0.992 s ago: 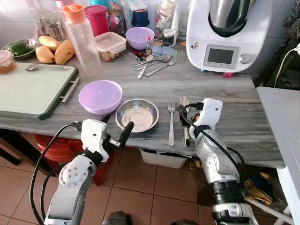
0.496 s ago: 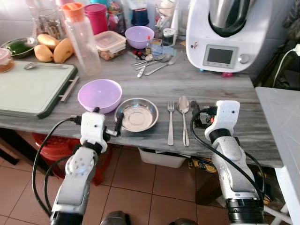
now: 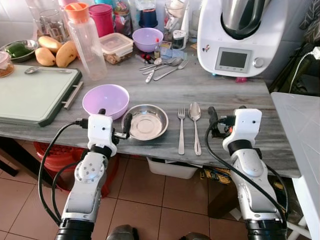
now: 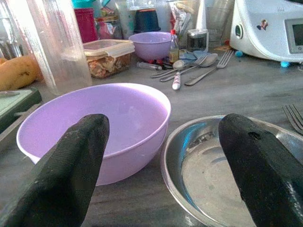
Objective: Setting the table
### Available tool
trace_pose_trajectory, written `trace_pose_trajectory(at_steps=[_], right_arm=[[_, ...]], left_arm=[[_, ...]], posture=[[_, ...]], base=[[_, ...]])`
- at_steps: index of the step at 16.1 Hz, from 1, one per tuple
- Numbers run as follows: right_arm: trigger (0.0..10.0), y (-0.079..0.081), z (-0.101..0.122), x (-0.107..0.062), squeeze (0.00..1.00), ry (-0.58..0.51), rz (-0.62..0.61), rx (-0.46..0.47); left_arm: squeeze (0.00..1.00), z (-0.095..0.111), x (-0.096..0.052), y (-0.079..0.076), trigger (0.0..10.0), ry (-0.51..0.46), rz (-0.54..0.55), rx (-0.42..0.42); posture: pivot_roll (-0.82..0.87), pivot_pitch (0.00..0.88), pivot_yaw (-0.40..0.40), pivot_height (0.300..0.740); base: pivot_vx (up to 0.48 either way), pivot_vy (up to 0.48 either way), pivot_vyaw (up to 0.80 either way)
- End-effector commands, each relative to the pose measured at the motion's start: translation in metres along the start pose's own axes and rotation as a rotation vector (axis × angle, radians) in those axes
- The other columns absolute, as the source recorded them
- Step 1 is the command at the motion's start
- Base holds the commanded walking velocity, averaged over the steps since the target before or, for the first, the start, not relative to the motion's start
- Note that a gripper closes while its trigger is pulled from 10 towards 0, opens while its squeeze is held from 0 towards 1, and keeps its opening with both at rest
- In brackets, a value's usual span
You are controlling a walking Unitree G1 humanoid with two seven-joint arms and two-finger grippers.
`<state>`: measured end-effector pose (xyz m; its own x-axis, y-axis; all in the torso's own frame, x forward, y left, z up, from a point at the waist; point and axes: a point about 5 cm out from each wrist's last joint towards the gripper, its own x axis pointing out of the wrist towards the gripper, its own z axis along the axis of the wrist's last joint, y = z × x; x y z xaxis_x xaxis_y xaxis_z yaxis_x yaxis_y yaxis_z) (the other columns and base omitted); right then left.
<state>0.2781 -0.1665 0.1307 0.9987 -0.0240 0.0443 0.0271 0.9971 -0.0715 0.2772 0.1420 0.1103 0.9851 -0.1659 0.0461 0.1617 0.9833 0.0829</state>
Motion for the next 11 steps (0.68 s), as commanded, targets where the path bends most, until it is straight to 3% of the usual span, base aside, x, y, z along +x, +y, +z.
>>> trace_pose_trajectory(at_steps=[1,9,11], right_arm=[[10.0,-0.002,0.0064,0.0017,0.85,-0.018,-0.009,-0.003],[10.0,-0.0019,0.0092,0.0067,0.82,-0.024,-0.012,0.005],[10.0,-0.0021,0.0082,0.0068,0.8,-0.019,-0.012,0.007]], left_arm=[[0.0,0.0007,0.002,-0.0008,10.0,-0.004,0.003,0.008],[0.0,0.0005,0.002,-0.0009,10.0,-0.002,-0.007,0.009],[0.0,0.0003,0.0023,-0.001,10.0,0.001,-0.01,0.01]], posture=[[-0.04,0.0,0.006,0.74],[-0.04,0.0,0.008,0.74],[-0.04,0.0,0.008,0.74]], base=[[0.0,0.0,0.0],[0.0,0.0,0.0],[-0.272,0.0,0.0]])
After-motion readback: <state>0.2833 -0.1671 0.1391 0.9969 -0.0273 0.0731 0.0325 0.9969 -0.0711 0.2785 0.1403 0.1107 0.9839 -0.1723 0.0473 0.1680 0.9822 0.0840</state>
